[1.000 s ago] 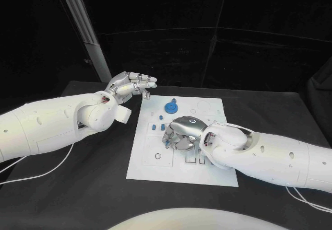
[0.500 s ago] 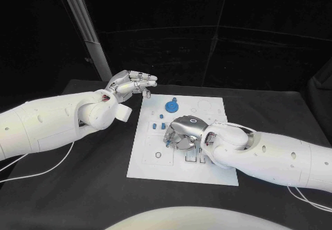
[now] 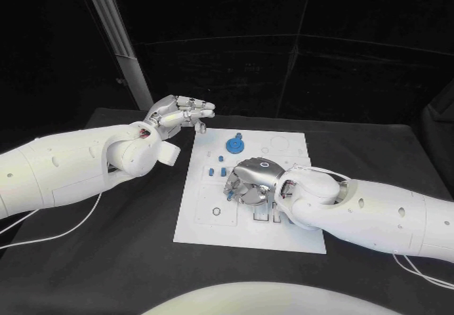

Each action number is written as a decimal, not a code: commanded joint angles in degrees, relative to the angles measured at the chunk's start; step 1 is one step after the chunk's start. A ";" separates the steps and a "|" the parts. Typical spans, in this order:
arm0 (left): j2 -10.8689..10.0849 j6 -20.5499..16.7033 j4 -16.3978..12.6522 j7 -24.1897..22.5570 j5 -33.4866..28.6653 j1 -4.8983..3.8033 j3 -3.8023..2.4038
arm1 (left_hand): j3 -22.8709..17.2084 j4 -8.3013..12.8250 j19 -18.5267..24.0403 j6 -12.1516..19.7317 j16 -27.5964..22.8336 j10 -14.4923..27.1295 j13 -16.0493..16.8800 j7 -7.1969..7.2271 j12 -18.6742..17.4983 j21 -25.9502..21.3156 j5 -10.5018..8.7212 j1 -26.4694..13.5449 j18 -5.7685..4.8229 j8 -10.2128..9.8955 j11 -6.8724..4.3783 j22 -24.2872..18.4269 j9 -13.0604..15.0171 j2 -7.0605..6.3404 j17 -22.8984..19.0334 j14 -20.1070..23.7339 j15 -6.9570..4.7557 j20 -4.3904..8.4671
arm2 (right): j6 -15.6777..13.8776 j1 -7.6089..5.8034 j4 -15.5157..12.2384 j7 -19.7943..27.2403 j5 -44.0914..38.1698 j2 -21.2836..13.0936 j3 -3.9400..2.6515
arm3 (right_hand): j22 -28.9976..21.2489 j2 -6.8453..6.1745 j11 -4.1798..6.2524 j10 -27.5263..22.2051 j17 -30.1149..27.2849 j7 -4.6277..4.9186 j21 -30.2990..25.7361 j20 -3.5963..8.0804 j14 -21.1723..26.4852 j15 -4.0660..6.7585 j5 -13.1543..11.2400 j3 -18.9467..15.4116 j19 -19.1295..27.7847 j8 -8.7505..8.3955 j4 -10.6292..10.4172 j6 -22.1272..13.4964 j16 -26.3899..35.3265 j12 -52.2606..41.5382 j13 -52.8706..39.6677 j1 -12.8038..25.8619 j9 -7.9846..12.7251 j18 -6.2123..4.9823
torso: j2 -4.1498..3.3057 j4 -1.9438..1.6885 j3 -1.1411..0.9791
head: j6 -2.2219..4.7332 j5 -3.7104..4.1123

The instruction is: Assemble the parts on the task board

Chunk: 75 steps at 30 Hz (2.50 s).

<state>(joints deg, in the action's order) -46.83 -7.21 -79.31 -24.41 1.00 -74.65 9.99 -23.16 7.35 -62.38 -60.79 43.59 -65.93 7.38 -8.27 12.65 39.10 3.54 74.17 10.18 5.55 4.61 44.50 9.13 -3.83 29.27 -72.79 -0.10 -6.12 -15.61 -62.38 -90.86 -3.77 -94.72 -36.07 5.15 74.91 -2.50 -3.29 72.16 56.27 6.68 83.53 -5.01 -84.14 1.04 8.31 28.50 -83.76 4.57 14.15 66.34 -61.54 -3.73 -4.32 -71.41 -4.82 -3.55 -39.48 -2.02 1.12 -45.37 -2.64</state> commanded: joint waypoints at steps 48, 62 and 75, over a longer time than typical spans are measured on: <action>-0.05 1.18 0.19 0.29 -0.26 -0.09 -0.03 | 0.57 -0.09 -0.57 -0.15 -0.39 0.61 0.20 -0.33 0.32 -0.76 -0.54 -0.36 0.27 -0.44 0.15 -0.30 0.08 0.32 -0.24 0.29 0.27 -0.11 | 2.56 0.02 -0.07 -1.53 -2.65 0.51 0.06 | 3.72 -1.35 -0.83 -3.16 -1.62 0.52 -0.87 -0.38 -0.62 -0.43 -0.92 -0.97 0.02 -0.88 -0.28 -0.23 0.17 0.37 0.68 1.88 0.07 0.80 | 0.00 -0.05 0.03 | -0.60 -0.32; -0.07 1.31 0.26 0.47 -0.26 -0.09 -0.03 | 0.67 -0.09 -0.59 -0.13 -0.42 0.67 0.22 -0.32 0.33 -0.86 -0.60 -0.38 0.27 -0.49 0.15 -0.37 0.08 0.30 -0.28 0.30 0.27 -0.12 | 1.25 0.01 -0.03 -1.36 -3.04 0.81 0.07 | 2.51 -2.13 -1.24 -4.49 -2.98 0.82 -1.71 -0.70 -0.25 -0.77 -1.33 -1.27 0.76 -1.04 -0.12 -0.92 0.96 0.35 0.66 2.35 0.30 0.50 | 0.01 -0.02 0.01 | -0.64 -0.36; -0.07 1.65 0.46 0.84 -0.26 -0.09 -0.03 | 0.81 -0.09 -0.61 -0.10 -0.46 0.74 0.25 -0.32 0.34 -0.97 -0.65 -0.43 0.27 -0.55 0.17 -0.44 0.08 0.23 -0.33 0.32 0.29 -0.13 | -5.85 0.02 -1.83 1.82 -0.19 -1.30 0.07 | -4.38 -5.11 -2.65 -12.49 -9.87 0.21 -6.88 -1.94 1.29 -1.91 -5.46 -9.75 4.46 -0.93 -1.23 -7.91 5.84 -0.43 0.53 2.32 1.05 -1.08 | 0.05 0.04 -0.02 | -0.52 -0.25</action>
<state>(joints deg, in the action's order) -46.90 -6.41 -78.84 -23.59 0.98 -74.64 10.00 -22.70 7.19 -62.59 -60.79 43.41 -65.72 7.58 -8.27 12.64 38.42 3.11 74.18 10.18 5.32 4.81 44.14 9.12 -3.83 29.02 -72.59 0.10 -6.32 -17.55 -62.30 -92.27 -3.86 -96.34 -37.12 5.23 70.55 -7.80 -6.03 59.96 46.44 6.79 76.92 -6.92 -83.01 -0.73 3.00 19.08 -79.52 3.59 12.98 58.89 -55.89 -3.90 -3.71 -68.58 -3.71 -3.56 -39.48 -2.03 1.09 -45.90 -2.96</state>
